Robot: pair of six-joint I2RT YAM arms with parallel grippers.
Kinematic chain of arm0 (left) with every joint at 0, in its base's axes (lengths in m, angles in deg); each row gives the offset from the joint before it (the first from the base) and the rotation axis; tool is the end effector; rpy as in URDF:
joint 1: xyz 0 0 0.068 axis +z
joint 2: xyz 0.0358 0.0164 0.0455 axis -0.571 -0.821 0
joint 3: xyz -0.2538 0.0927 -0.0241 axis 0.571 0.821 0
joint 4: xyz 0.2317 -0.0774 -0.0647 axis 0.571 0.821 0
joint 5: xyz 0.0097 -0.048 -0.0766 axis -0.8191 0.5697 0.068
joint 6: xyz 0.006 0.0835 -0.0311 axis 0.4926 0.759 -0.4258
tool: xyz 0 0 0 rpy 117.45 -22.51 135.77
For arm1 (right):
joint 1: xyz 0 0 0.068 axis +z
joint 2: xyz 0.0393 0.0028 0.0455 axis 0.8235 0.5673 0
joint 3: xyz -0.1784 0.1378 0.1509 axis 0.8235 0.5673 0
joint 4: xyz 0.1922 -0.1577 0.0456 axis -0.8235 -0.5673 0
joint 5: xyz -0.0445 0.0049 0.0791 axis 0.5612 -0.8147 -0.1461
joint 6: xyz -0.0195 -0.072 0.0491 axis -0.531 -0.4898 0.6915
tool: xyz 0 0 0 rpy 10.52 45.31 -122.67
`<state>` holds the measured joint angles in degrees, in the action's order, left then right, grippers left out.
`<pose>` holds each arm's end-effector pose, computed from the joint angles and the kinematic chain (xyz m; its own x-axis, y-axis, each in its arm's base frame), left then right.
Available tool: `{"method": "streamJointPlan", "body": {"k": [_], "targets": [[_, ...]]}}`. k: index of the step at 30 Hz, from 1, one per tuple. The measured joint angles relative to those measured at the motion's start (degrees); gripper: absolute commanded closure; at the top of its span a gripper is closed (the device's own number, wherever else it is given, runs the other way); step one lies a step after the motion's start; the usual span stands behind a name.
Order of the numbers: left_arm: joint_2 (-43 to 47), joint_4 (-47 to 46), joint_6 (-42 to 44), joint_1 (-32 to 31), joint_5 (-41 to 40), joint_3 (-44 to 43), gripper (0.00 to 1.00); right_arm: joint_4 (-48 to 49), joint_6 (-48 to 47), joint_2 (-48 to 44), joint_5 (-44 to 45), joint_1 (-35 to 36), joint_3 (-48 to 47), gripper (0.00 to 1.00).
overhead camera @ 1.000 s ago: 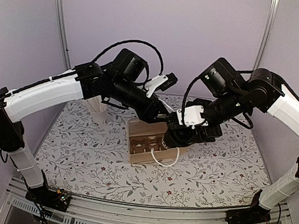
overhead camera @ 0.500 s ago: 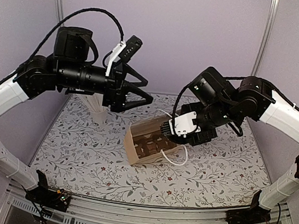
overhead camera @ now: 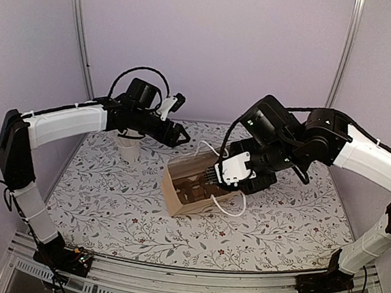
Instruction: Pack the takeout coffee
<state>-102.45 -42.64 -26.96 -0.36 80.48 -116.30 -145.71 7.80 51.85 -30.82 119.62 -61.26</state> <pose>0.3272 -0.2570 0.2756 -0.5730 0.2759 -0.7717 0.6724 0.6966 -0.2502 0.1582 0.2806 0.3364 0.5237 -0.8454 -0.1048 -0.7080 -0.3635 -0.6054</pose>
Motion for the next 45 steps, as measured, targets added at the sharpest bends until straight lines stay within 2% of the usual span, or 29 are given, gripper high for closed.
{"method": "streamJointPlan", "body": {"k": [10,14,22,31,37,41,45], "targets": [[-17.4,-3.6,-0.1,-0.3,6.5,-4.8,0.26,0.8,-0.2,0.0,-3.5,0.2,1.8,0.73],[-21.4,-4.2,0.1,-0.5,10.2,-6.0,0.27,0.7,-0.2,0.0,-3.9,1.2,2.6,0.72],[-22.1,-5.9,0.3,-3.0,16.4,-5.9,0.30,0.1,-0.2,-1.0,-3.6,3.8,7.6,0.70],[-22.1,-6.3,0.7,-7.3,20.0,-5.9,0.35,0.2,-0.2,-5.0,2.1,4.4,7.4,0.69],[-22.2,-6.3,0.3,-8.0,22.3,-5.9,0.37,0.8,1.4,-6.4,3.9,4.5,7.4,0.68],[-22.2,-5.8,0.2,-7.9,21.9,-5.9,0.35,1.4,1.9,-7.1,5.0,4.5,8.6,0.68],[-21.1,-4.1,0.5,-7.3,17.7,-5.2,0.32,1.8,2.4,-7.1,5.8,4.5,8.5,0.68]]}}
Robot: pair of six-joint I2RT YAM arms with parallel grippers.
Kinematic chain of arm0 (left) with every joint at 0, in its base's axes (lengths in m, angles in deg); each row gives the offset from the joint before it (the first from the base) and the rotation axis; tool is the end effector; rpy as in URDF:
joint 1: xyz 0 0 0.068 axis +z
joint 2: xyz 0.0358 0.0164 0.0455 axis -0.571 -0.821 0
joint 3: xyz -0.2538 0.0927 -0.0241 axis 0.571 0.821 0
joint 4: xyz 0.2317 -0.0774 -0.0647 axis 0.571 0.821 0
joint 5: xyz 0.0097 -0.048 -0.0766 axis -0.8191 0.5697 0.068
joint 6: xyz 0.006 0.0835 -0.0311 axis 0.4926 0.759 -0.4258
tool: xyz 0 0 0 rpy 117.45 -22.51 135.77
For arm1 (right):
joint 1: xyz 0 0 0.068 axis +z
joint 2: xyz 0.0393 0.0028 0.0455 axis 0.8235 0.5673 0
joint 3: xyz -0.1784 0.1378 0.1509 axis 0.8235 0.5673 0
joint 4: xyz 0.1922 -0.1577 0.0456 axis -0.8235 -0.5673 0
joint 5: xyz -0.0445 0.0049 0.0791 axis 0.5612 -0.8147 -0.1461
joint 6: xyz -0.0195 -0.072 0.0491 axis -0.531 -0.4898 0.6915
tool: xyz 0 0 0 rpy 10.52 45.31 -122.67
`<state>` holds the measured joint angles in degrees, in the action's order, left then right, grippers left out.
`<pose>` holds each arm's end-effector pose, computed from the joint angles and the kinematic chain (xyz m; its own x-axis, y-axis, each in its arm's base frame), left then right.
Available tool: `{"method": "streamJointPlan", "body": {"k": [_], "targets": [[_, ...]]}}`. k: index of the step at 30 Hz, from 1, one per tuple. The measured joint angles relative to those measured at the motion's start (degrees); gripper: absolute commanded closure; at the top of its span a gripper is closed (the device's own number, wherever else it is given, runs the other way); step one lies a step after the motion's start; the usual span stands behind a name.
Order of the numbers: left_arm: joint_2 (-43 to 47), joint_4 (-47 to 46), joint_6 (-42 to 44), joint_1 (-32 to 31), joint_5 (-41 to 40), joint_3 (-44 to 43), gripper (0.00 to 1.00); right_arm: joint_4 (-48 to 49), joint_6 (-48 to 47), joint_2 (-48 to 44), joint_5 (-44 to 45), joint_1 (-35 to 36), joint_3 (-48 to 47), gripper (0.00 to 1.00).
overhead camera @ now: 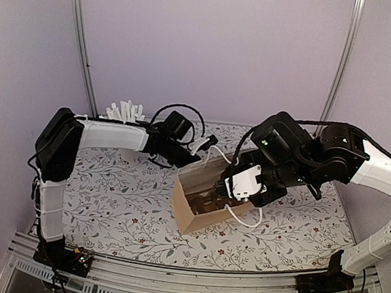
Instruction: Pack the takeout coffee
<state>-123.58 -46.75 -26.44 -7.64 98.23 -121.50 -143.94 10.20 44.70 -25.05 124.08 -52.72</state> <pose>0.3157 -0.3483 0.1650 -0.6385 0.4716 -0.6082 0.7691 0.4210 -0.4809 0.1317 0.2602 0.3297 0.5178 -0.8528 -0.0678 -0.6742 -0.3580 -0.6460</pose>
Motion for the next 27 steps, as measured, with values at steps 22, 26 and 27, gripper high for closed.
{"method": "streamJointPlan", "body": {"k": [22,26,27], "targets": [[47.4,3.6,25.9,-15.6,-25.6,8.3,0.36,0.7,0.2,-1.0,0.1,0.0,0.0,0.67],[40.2,8.8,30.9,-19.3,-28.6,1.9,0.43,0.6,0.2,-1.0,0.1,0.0,-0.1,0.67],[38.7,9.9,31.7,-20.0,-29.1,0.9,0.44,0.6,0.2,-0.9,0.1,0.0,-0.2,0.67]]}}
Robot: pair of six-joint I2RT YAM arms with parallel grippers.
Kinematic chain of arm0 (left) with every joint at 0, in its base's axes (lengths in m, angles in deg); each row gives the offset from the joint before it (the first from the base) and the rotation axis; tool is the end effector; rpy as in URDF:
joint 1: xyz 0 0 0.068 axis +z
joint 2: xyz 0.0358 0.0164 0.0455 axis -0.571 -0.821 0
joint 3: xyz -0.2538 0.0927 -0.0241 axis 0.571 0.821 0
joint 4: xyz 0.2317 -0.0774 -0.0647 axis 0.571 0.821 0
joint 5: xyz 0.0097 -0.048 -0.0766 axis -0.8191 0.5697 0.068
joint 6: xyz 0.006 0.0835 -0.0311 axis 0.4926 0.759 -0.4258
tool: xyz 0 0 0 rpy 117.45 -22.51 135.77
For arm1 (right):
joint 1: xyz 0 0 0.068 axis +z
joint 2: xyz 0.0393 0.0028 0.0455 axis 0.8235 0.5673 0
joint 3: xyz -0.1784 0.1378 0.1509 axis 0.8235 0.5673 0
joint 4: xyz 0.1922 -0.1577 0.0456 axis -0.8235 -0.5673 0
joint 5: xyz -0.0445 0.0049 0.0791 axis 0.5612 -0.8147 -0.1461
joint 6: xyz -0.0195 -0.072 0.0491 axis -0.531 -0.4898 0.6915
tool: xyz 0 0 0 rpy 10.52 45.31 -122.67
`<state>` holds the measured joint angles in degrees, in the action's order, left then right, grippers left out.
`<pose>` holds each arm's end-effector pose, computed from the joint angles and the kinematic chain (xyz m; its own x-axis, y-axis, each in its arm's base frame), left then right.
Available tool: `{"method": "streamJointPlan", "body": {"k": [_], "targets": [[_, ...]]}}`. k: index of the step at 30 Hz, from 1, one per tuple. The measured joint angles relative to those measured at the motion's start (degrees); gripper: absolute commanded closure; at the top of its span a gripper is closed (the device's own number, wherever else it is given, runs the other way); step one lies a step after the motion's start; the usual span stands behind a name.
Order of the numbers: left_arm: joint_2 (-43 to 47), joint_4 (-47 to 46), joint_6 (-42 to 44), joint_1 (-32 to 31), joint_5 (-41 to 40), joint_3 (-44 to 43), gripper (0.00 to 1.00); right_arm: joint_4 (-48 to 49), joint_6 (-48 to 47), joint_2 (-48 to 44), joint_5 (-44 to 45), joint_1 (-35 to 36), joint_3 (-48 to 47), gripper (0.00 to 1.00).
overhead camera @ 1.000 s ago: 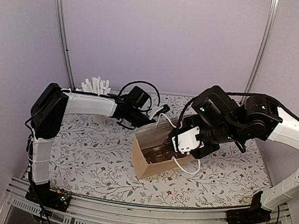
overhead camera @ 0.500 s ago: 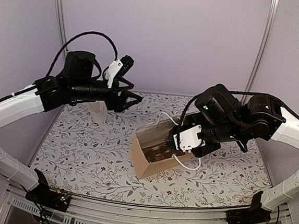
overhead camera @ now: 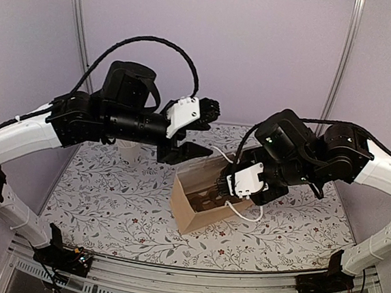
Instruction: Pack the takeout coffee
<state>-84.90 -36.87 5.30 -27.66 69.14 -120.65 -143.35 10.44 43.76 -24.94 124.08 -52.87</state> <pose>0.1534 -0.3076 0.4004 0.2518 0.4635 -0.8496 0.8979 0.2157 0.3838 0.1310 0.2580 0.3359 0.5150 -0.8528 -0.0871 -0.6688 -0.3362 -0.6631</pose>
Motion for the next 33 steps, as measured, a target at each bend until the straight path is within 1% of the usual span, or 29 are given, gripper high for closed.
{"method": "streamJointPlan", "body": {"k": [4,6,7,10,12,17,21,26,33], "targets": [[-3.6,2.6,2.7,-1.5,-0.3,-1.5,0.51,0.0,0.1,0.0,0.0,0.0,-0.3,0.67],[-4.2,3.0,3.4,-1.6,-0.1,-1.6,0.58,0.0,0.2,0.0,0.0,0.0,-0.3,0.67],[-4.3,3.1,3.7,-1.6,0.1,-1.6,0.63,0.0,0.2,0.0,0.0,0.0,-0.3,0.67],[-4.5,2.8,4.0,-1.6,1.4,-2.0,0.89,0.0,0.3,0.0,0.0,0.0,-0.3,0.67],[-4.9,2.2,3.4,-1.7,2.1,-2.5,1.00,-0.1,0.3,0.0,-0.1,0.0,-0.3,0.67],[-6.9,-0.2,-0.1,-1.7,2.5,-3.4,1.00,-0.9,0.3,0.0,-0.2,0.0,-0.3,0.67],[-8.3,-2.7,-5.1,-1.6,1.9,-3.3,1.00,-2.4,0.3,0.0,-0.9,0.0,-0.3,0.67],[-8.1,-7.9,-11.9,-1.0,-0.5,-0.1,1.00,-4.3,0.2,0.0,-1.7,0.5,-0.2,0.66],[-8.1,-12.7,-20.3,0.2,-0.1,1.3,1.00,-4.8,-0.3,0.0,-2.4,1.2,1.0,0.66]]}}
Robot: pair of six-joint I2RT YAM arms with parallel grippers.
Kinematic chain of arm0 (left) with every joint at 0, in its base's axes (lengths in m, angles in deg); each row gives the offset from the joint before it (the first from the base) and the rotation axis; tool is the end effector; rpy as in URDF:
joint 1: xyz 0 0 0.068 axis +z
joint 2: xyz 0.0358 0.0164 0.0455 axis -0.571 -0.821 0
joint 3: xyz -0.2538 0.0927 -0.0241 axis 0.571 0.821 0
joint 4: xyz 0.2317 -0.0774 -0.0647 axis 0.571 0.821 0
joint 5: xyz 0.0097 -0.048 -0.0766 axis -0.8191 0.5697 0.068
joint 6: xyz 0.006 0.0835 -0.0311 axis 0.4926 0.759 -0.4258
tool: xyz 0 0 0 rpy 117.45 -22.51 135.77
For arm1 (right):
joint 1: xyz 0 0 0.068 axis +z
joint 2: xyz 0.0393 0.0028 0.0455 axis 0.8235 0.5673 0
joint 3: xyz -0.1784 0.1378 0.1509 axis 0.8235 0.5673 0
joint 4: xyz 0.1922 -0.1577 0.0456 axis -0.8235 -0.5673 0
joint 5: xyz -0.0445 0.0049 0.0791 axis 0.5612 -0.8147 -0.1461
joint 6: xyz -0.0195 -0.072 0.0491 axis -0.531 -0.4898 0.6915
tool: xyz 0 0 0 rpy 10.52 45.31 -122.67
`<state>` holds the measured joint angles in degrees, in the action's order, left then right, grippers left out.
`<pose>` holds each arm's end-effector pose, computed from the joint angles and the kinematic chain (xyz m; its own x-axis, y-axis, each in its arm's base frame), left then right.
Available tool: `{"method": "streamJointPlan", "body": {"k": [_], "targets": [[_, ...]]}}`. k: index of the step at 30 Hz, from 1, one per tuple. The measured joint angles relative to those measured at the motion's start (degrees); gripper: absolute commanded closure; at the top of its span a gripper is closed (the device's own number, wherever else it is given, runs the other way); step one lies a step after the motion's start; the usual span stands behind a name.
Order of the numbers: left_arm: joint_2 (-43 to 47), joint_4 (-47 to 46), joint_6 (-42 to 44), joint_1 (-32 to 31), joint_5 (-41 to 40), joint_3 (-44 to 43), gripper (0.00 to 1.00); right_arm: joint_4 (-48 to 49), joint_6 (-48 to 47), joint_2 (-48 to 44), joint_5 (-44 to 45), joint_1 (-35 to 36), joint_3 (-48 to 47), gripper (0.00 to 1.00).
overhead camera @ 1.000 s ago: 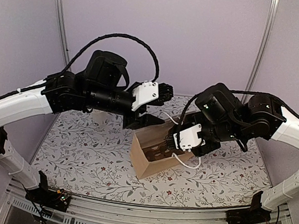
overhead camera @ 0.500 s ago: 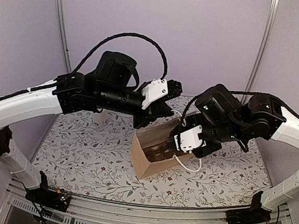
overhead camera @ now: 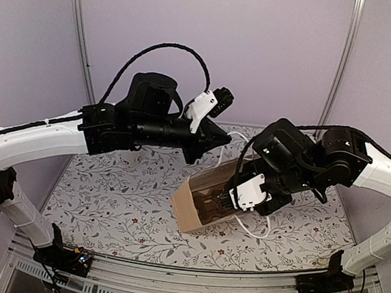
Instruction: Pack the takeout coffee
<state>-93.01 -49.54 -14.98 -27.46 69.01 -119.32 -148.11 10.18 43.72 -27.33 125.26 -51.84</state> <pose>0.1782 -0.3518 0.3740 -0.0517 0.3130 -0.9483 0.9256 0.3716 0.0722 0.1191 0.2519 0.3225 0.5507 -0.8331 -0.0515 -0.6920 -0.4212 -0.5863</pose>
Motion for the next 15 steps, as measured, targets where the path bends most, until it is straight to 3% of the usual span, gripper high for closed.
{"method": "streamJointPlan", "body": {"k": [11,13,15], "targets": [[0.2,-3.6,-4.7,0.8,4.4,2.6,1.00,1.7,-0.2,0.0,-0.9,0.0,0.3,0.66],[0.6,-3.8,-4.9,1.0,5.4,3.4,0.87,2.1,-0.2,0.0,-0.9,0.0,0.7,0.66],[1.0,-4.0,-5.3,1.0,6.6,3.9,0.64,2.8,-0.2,0.0,-0.9,0.0,1.9,0.66]]}}
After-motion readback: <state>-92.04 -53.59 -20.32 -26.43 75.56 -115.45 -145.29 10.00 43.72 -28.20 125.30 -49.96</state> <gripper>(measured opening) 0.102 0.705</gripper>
